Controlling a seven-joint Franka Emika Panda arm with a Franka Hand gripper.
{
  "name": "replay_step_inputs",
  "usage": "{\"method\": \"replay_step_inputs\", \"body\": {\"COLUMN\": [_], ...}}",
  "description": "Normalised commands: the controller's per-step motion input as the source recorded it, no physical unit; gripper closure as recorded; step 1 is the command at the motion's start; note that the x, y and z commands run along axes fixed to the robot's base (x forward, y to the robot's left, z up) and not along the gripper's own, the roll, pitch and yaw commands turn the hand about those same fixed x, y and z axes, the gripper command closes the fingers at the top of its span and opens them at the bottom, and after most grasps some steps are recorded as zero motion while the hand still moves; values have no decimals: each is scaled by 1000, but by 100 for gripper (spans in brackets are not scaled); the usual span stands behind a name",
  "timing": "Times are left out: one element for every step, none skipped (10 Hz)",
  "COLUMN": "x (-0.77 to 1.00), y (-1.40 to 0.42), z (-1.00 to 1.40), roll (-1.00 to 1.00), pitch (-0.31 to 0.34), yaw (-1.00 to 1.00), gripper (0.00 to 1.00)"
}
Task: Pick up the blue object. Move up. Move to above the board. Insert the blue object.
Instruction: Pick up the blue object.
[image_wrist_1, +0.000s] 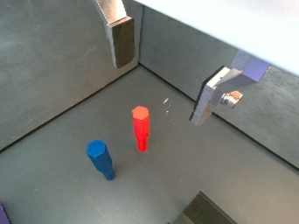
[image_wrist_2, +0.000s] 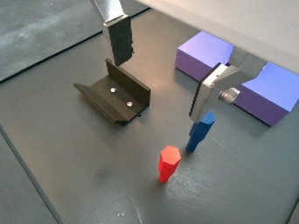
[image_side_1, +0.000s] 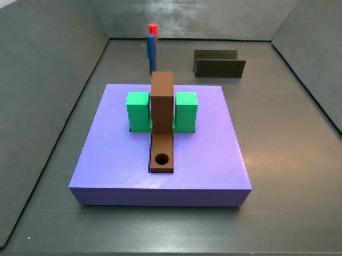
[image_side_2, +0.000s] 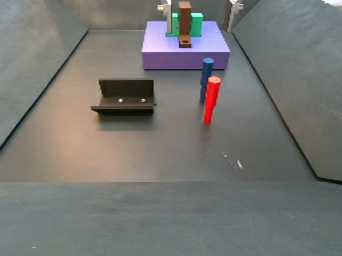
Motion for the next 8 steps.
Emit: {"method": "replay_step_inputs", "body": {"x": [-109, -297, -249, -169, -329, -557, -320, -80], "y": [-537, -797, -891, -694, -17, 151, 157, 17], "z": [-151, -146, -306, -520, -720, -740, -600, -480], "roll": [-31, -71, -64, -34, -194, -160, -123, -100], "pitch": [-37, -67, 0, 0, -27, -161, -160, -134], "yaw": [0, 46, 26, 0, 0, -34, -37, 0], "gripper": [0, 0, 0, 0, 0, 0, 0, 0]}}
